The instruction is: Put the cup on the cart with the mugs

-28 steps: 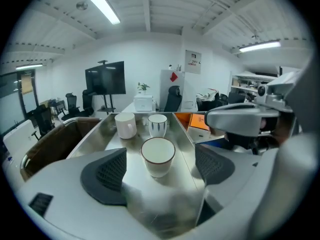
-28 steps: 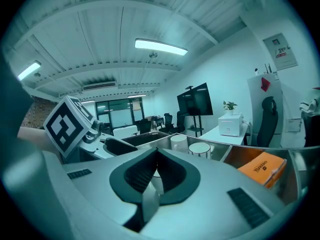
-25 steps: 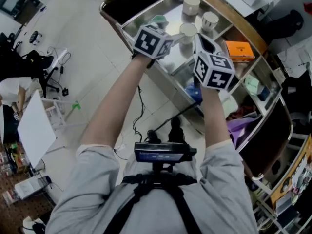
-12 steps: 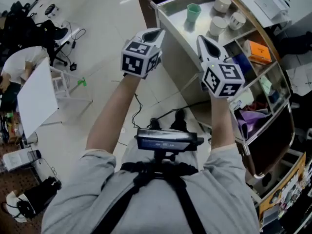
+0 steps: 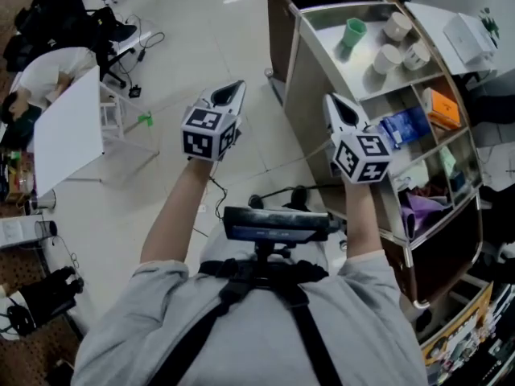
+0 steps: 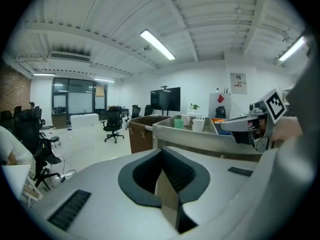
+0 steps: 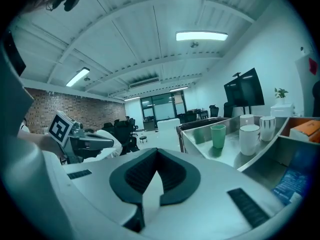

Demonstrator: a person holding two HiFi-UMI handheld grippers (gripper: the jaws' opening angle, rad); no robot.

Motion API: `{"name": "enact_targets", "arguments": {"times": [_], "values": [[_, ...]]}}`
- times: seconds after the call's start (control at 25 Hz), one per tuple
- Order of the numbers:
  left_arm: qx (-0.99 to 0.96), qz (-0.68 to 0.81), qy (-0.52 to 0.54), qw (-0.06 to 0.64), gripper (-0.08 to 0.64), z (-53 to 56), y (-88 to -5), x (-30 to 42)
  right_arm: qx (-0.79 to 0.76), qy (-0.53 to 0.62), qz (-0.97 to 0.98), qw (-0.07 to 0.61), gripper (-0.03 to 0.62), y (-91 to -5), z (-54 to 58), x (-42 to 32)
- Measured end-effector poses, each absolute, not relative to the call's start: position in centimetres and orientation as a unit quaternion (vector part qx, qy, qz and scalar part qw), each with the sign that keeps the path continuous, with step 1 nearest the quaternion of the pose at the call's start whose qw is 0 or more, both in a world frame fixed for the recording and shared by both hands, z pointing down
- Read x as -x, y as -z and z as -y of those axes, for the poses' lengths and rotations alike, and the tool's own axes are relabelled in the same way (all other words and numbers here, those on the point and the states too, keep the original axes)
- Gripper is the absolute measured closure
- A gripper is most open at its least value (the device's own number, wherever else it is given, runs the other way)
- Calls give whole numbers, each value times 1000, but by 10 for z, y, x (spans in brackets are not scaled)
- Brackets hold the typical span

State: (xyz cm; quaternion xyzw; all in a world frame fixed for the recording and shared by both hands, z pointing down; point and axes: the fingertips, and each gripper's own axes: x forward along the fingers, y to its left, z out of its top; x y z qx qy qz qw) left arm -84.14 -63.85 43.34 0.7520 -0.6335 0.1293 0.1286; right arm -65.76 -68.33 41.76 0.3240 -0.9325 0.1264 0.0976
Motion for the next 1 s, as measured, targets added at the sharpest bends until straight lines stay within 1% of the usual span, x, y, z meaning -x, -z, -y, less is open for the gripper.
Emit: {"name": "enact_targets", "arguments": {"times": [0.32, 0.8, 1.0], "values": [[-715, 667, -107, 179, 558, 587, -474, 877, -310, -142, 930, 140, 591, -463, 662, 661], [-708, 672, -95, 197, 558, 570, -483, 892, -296, -137, 933, 152, 591, -466, 656, 677], [-705, 675, -95, 194, 559, 573, -485, 899, -295, -134, 934, 149, 591, -465, 663, 680]]}}
